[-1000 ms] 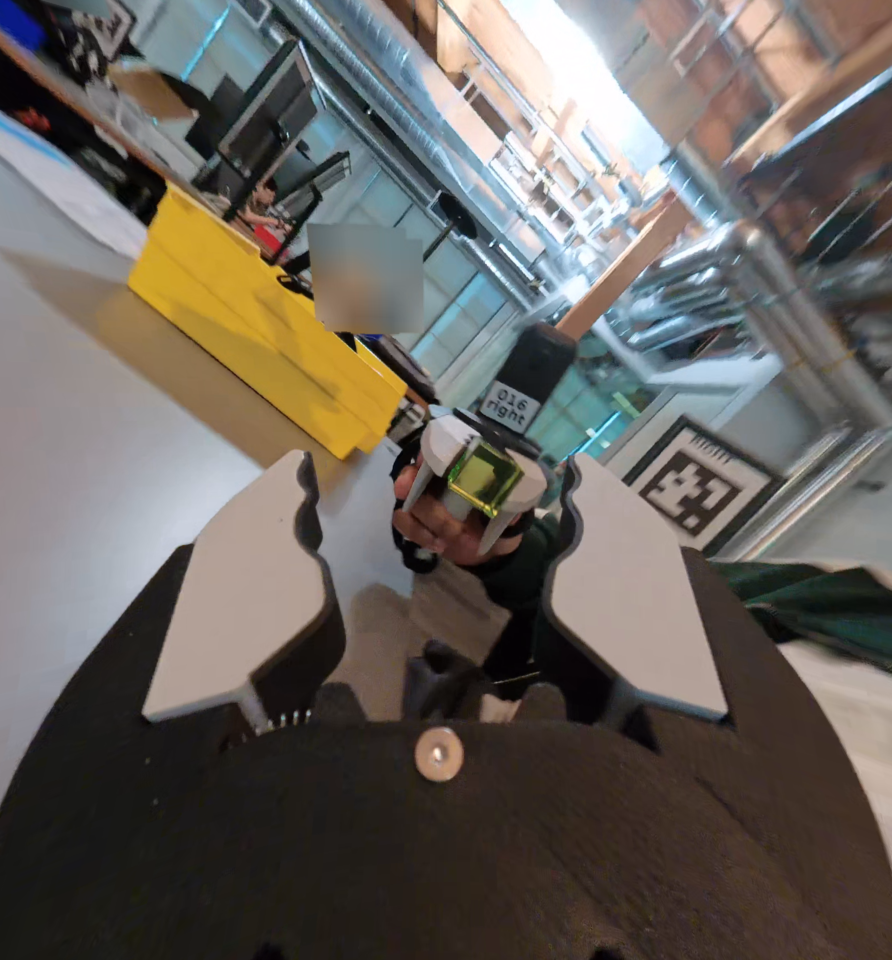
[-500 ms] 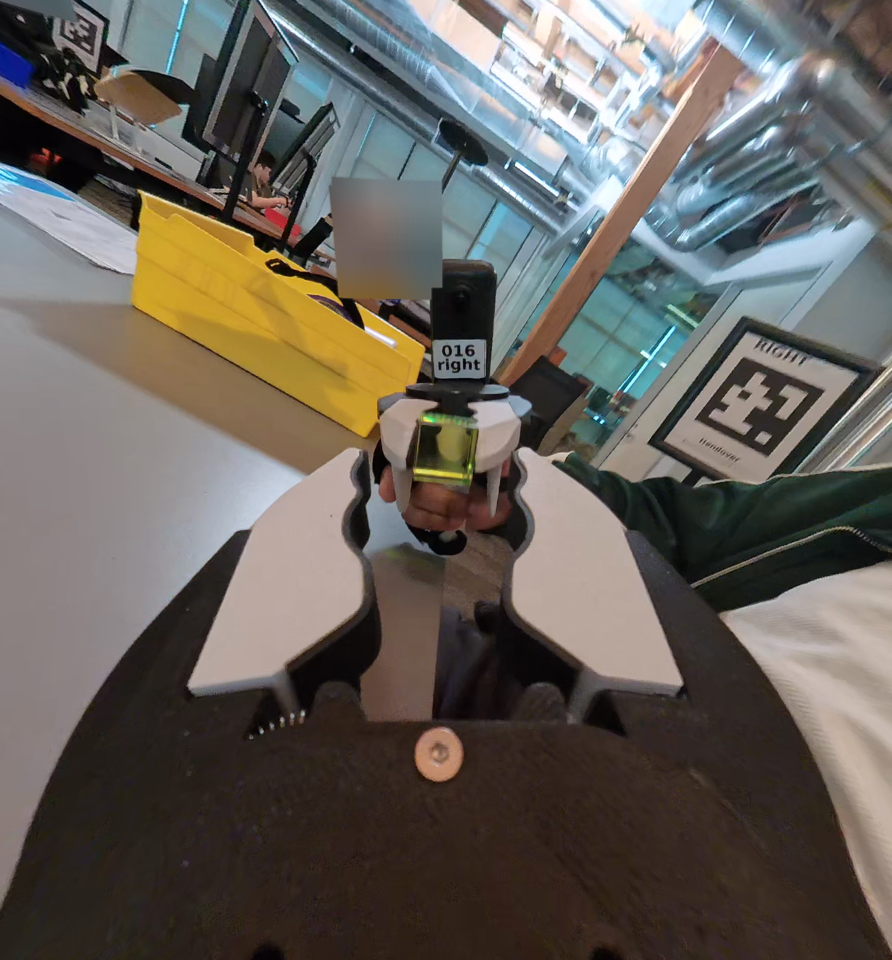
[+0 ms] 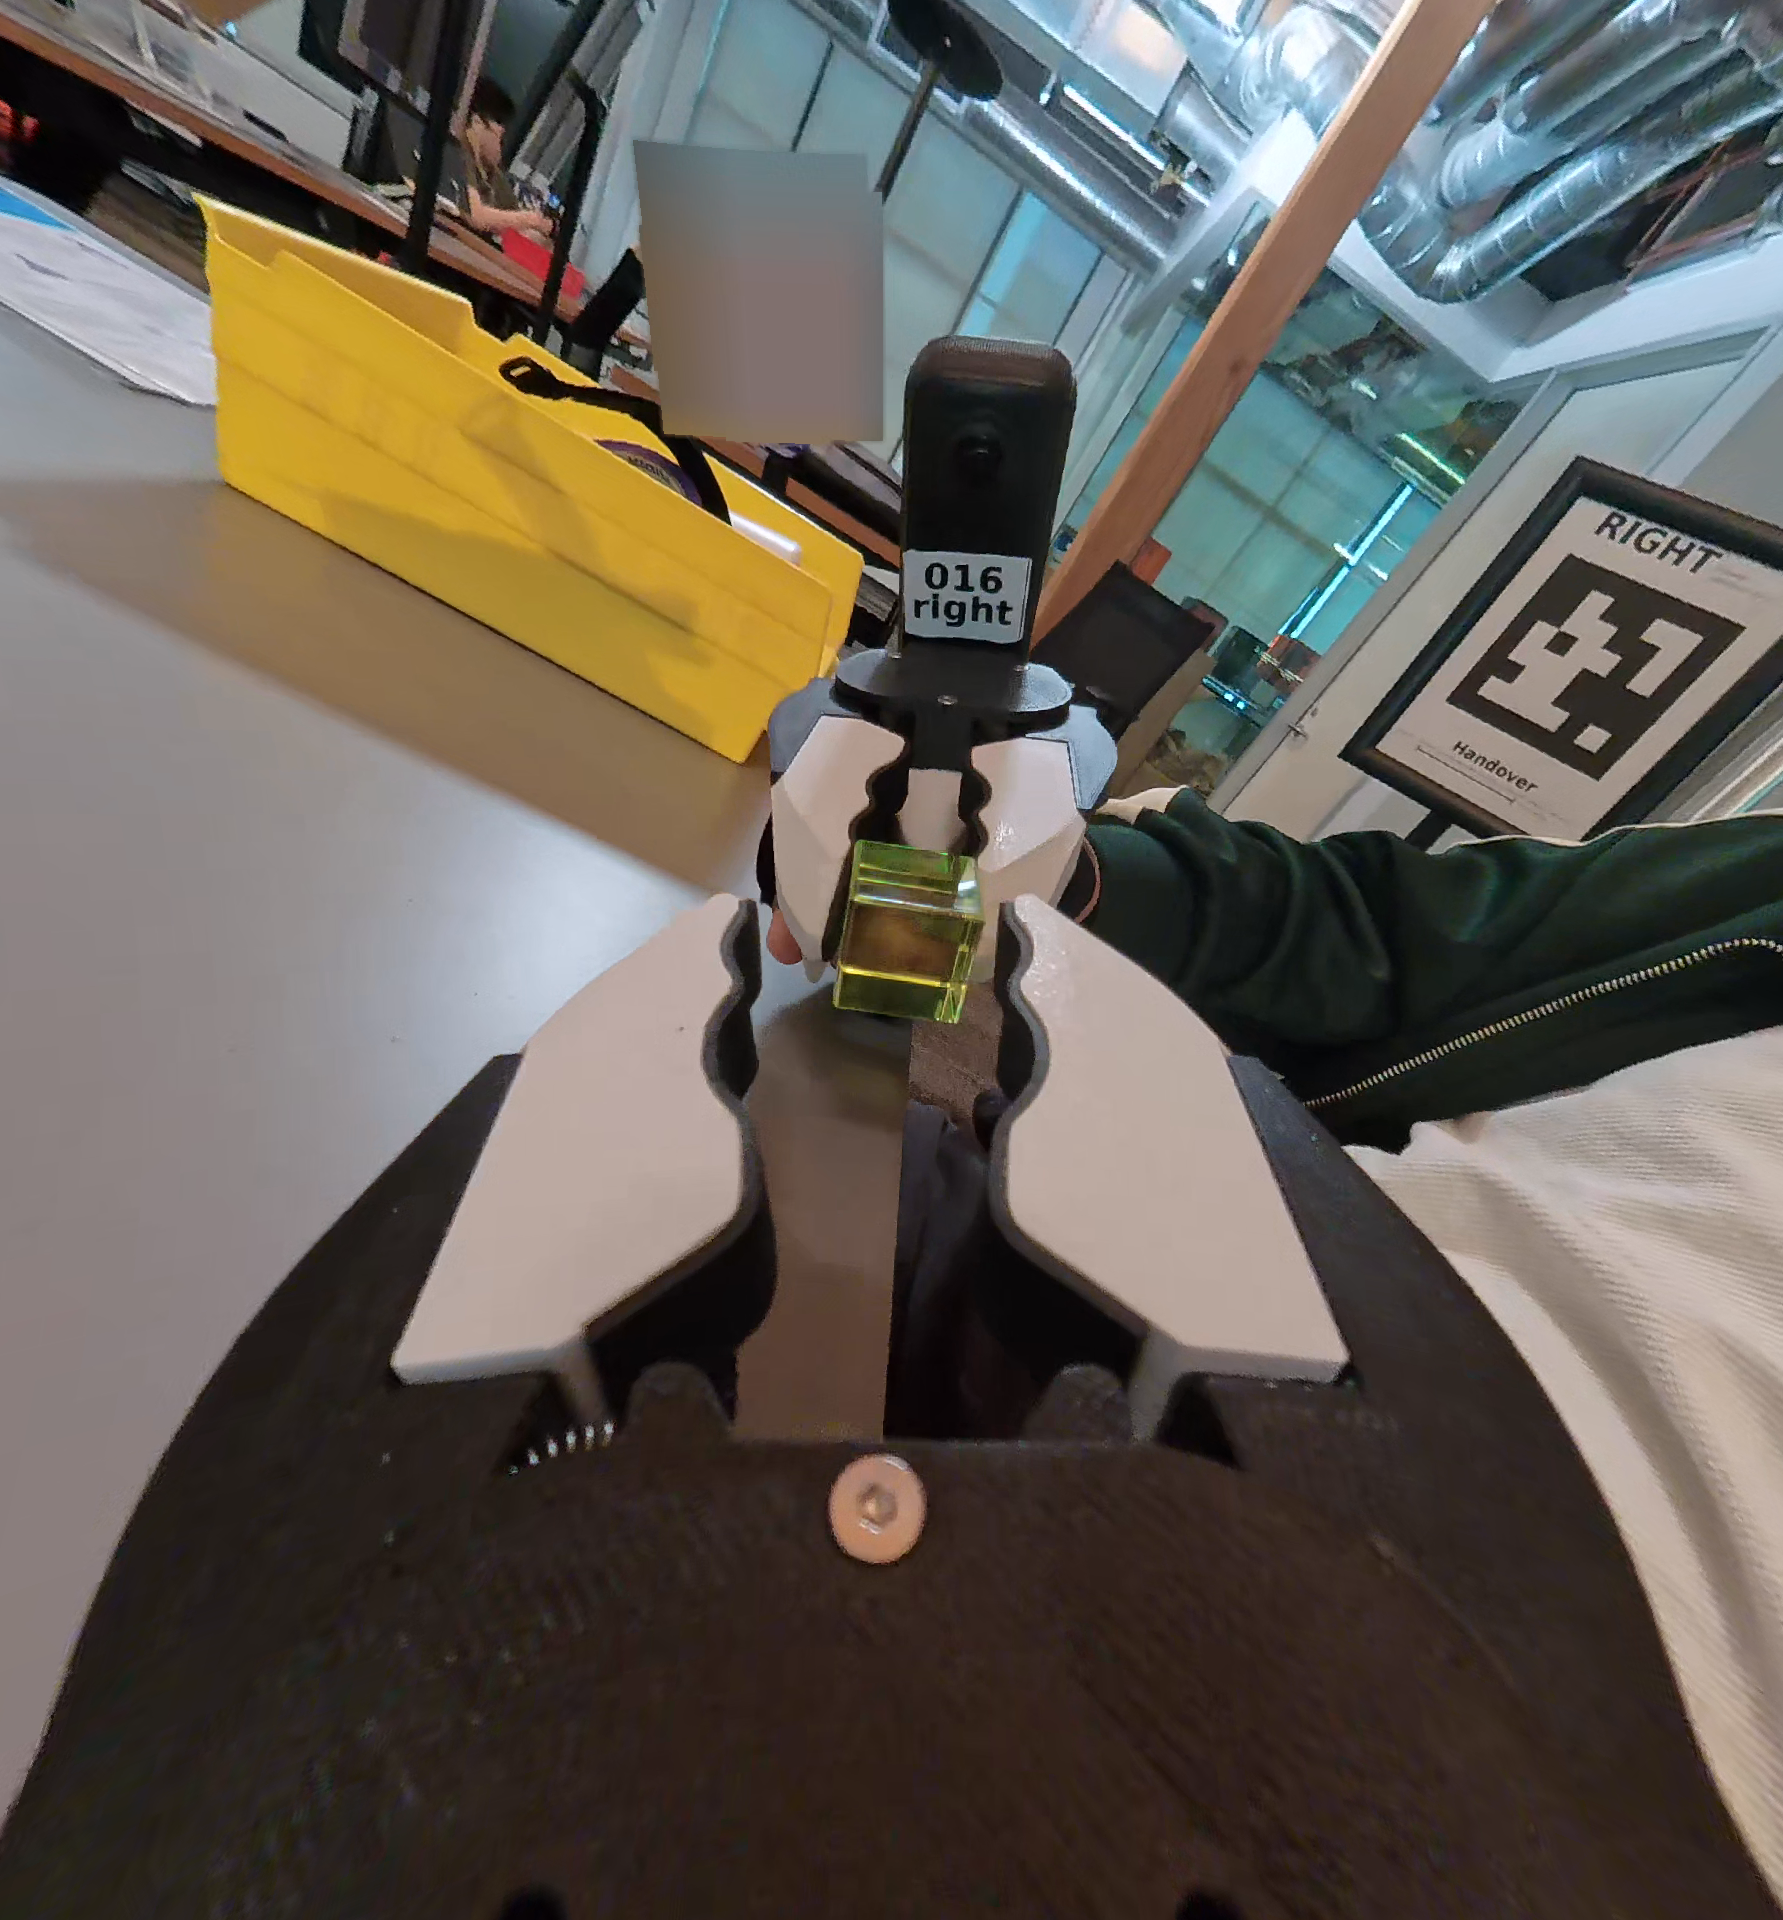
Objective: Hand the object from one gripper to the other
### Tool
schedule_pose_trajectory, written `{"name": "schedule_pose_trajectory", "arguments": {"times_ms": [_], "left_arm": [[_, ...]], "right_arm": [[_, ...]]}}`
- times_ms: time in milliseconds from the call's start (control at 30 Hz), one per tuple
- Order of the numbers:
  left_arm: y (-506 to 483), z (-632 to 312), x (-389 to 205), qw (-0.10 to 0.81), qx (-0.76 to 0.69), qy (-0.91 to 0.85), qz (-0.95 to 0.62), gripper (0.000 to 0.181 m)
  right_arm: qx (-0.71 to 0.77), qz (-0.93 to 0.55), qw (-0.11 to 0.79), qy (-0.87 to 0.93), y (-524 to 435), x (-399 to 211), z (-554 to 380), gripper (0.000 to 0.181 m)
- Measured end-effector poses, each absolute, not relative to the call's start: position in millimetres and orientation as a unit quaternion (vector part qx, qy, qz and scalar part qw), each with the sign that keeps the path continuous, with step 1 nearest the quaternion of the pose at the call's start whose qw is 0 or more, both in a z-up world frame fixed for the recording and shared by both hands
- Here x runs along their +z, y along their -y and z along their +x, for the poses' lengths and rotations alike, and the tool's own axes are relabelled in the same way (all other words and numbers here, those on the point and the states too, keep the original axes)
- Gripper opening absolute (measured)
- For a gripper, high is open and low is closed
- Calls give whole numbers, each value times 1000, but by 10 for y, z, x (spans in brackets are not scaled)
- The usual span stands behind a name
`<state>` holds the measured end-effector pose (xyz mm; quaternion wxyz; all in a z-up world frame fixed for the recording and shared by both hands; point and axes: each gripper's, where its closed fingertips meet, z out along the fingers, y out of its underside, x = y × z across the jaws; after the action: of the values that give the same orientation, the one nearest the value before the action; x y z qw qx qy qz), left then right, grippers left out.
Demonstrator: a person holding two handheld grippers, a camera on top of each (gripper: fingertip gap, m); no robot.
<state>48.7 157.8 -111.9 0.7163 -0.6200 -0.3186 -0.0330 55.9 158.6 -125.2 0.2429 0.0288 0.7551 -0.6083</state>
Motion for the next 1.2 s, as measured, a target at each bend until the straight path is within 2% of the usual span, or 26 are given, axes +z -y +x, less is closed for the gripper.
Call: {"name": "schedule_pose_trajectory", "arguments": {"times_ms": [367,433,467,700,733,800,867,900,967,1100,1200], "left_arm": [[-1627,508,-1166,702,-36,320,-635,37],[-1639,515,-1172,699,-36,318,-639,33],[-1647,530,-1171,699,-38,314,-641,26],[-1637,543,-1159,695,-71,332,-633,25],[-1630,544,-1147,697,-76,334,-629,25],[-1605,545,-1093,710,-91,338,-611,25],[-1563,543,-1043,725,-124,348,-582,25],[-1551,549,-1033,730,-150,351,-567,25],[-1571,597,-1085,719,-231,359,-548,25],[-1605,652,-1037,719,-325,359,-499,26],[-1664,705,-1064,705,-341,358,-508,26]], "right_arm": [[-607,36,239,-757,-1583,-1262,552,27],[-606,37,238,-758,-1581,-1267,550,27],[-606,37,238,-758,-1583,-1267,551,27],[-628,27,220,-746,-1587,-1193,538,28],[-632,22,206,-747,-1591,-1181,525,32],[-652,0,154,-742,-1600,-1119,469,54],[-697,-70,92,-708,-1633,-931,513,88],[-713,-109,50,-690,-1660,-854,543,91],[-718,-156,-17,-679,-1694,-821,562,88],[-680,-194,-38,-706,-1681,-986,600,69],[-665,-221,-49,-712,-1662,-1057,670,49]]}}
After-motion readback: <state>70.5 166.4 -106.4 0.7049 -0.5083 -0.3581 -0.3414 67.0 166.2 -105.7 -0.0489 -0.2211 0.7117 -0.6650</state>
